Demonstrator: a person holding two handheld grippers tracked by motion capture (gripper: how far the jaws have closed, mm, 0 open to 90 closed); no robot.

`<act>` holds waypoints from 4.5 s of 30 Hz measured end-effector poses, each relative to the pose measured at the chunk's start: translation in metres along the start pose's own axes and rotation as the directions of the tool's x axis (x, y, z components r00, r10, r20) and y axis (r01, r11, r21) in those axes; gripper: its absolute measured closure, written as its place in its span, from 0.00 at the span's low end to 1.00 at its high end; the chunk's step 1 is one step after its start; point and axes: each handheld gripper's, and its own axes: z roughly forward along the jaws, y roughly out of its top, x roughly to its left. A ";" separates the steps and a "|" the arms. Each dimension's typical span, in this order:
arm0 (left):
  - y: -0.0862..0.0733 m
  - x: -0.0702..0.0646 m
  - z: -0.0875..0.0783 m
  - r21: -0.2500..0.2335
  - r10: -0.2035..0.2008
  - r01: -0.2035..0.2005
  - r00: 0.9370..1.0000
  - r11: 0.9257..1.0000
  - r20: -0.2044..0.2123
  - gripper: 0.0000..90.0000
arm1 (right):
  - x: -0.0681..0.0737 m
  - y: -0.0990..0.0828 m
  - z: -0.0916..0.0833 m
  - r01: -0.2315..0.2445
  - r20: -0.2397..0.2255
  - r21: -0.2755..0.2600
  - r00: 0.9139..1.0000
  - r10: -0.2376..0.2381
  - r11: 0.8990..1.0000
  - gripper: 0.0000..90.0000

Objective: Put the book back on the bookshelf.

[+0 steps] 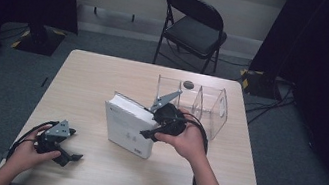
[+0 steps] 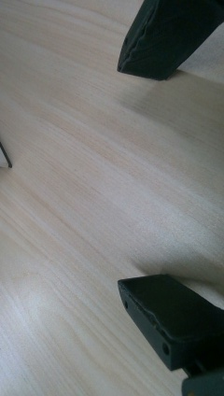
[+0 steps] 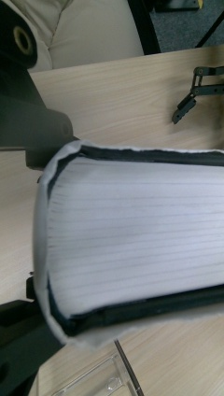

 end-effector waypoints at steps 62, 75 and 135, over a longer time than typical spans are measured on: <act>0.000 0.001 0.000 -0.003 0.005 -0.005 1.000 1.000 0.001 0.00 | 0.002 0.064 0.037 -0.020 0.021 0.166 1.000 0.017 0.986 0.40; 0.000 0.001 0.000 -0.007 0.007 -0.007 1.000 1.000 0.010 0.00 | 0.010 0.064 0.032 -0.072 0.059 0.167 0.996 0.063 0.983 0.57; 0.000 0.001 0.000 -0.007 0.007 -0.006 1.000 1.000 0.015 0.00 | 0.005 0.031 0.002 -0.150 0.074 0.284 0.988 0.134 0.947 0.52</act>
